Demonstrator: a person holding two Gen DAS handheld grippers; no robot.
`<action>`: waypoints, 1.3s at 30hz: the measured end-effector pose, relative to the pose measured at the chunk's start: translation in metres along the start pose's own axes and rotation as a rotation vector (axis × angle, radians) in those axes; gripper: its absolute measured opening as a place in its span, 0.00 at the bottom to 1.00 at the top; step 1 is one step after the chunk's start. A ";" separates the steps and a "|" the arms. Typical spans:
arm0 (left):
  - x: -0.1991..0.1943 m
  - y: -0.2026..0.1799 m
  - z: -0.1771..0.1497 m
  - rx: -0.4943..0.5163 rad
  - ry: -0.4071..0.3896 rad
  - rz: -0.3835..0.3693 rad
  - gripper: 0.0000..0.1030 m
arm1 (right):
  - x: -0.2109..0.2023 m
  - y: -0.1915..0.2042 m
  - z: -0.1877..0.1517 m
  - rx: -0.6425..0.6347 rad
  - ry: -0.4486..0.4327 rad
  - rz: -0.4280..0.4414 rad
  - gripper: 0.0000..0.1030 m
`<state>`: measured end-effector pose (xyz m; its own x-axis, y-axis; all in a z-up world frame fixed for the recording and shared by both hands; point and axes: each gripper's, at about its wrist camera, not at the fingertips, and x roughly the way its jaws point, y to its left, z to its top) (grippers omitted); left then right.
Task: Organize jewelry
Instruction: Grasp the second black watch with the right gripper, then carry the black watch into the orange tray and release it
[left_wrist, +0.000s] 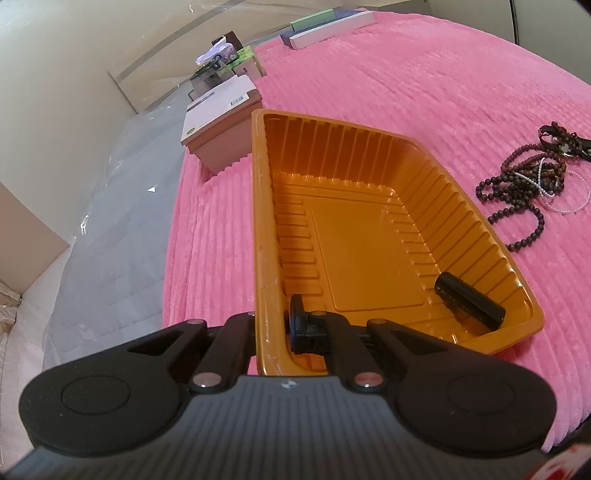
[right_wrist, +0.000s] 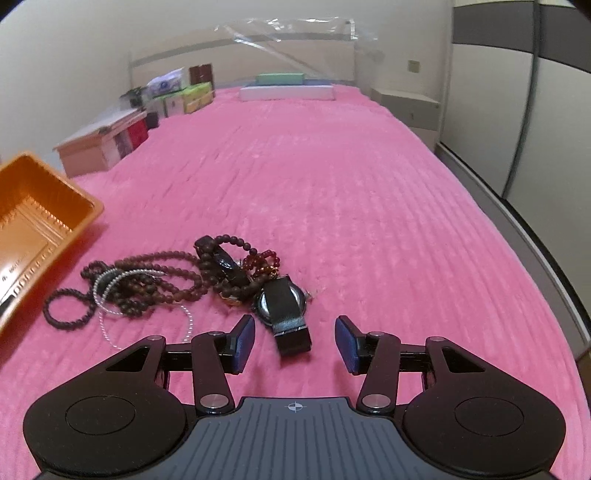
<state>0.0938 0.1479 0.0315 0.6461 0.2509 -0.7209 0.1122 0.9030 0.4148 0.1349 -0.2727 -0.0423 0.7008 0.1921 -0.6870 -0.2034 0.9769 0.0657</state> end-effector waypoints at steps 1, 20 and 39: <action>0.000 0.000 0.000 0.001 0.002 0.001 0.03 | 0.006 0.000 0.001 -0.015 0.015 0.003 0.47; 0.000 0.000 0.001 0.005 0.004 0.002 0.03 | -0.013 0.002 0.012 -0.036 0.034 0.024 0.22; 0.000 -0.001 0.001 0.011 0.001 0.004 0.03 | -0.040 0.105 0.063 -0.131 -0.039 0.331 0.22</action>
<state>0.0944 0.1466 0.0318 0.6457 0.2551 -0.7197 0.1176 0.8981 0.4238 0.1286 -0.1714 0.0380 0.6072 0.5021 -0.6158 -0.5078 0.8413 0.1853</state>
